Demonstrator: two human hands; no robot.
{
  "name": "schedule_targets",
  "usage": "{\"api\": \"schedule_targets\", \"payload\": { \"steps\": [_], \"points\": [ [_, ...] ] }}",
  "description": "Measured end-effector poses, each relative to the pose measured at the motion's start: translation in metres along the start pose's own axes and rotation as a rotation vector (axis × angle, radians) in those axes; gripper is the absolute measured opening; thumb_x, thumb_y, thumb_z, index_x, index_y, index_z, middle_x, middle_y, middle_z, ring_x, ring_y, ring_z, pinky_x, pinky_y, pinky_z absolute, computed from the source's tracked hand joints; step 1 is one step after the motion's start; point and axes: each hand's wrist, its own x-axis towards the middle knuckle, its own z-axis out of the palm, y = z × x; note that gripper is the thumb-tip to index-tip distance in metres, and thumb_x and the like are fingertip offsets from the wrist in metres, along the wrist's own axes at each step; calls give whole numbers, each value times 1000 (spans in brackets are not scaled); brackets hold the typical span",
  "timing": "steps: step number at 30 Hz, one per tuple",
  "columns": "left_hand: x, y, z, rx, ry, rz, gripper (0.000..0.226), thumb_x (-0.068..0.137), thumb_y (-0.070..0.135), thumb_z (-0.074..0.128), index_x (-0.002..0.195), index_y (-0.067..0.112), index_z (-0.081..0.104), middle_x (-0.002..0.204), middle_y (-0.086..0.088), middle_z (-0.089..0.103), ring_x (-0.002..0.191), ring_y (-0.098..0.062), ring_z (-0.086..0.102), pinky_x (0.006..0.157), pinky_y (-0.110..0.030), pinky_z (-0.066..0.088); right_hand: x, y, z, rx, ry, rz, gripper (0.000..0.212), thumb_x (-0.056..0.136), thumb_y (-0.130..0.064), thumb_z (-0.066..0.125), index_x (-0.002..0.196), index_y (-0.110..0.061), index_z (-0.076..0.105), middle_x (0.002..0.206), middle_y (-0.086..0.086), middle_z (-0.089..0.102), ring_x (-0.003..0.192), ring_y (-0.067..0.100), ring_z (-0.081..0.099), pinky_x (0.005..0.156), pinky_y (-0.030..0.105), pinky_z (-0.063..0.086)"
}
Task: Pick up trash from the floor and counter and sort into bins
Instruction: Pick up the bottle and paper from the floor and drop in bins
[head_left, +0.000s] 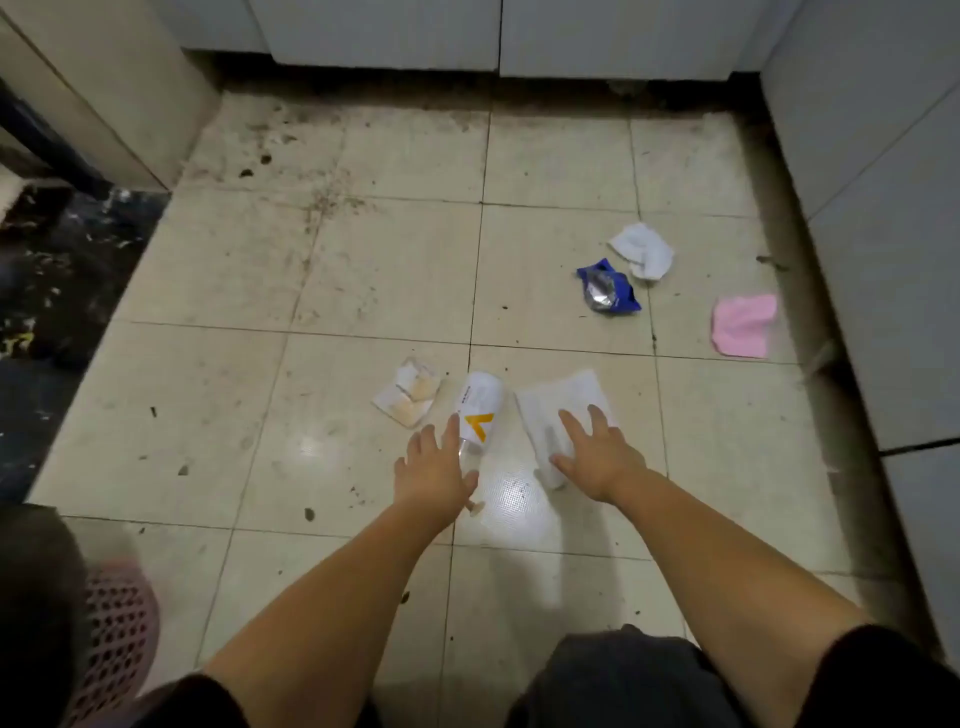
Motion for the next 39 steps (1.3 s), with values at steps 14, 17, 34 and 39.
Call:
{"api": "schedule_targets", "payload": {
  "steps": [14, 17, 34, 39],
  "points": [
    [36, -39, 66, -381, -19, -164, 77, 90, 20, 52, 150, 22, 5, 125, -13, 52, 109, -30, 56, 88, -40, 47, 70, -5, 54, 37, 124, 26, 29, 91, -9, 44, 120, -9, 44, 121, 18, 36, 80, 28, 45, 77, 37, 47],
    [34, -41, 51, -407, -25, -124, 68, 91, 13, 50, 148, 17, 13, 124, -16, 51, 108, -31, 57, 94, -42, 50, 73, -9, 45, -7, 26, 30, 23, 89, -5, 46, 111, -3, 55, 121, 20, 48, 82, 28, 48, 80, 32, 46],
    [-147, -169, -169, -506, 651, -427, 76, 90, 19, 54, 151, 20, 8, 142, -16, 43, 122, -35, 52, 102, -42, 44, -30, -319, -122, 90, 214, -767, 21, 81, 2, 46, 89, -6, 64, 106, 26, 57, 85, 32, 53, 70, 28, 36],
    [-261, -208, -162, -554, 823, -656, 76, 90, 24, 57, 151, 17, 12, 138, -15, 46, 121, -34, 54, 101, -47, 47, -112, -401, -89, 97, 149, -1082, 19, 79, 3, 47, 78, -9, 62, 93, 21, 61, 75, 26, 49, 52, 17, 28]
  ]
}}
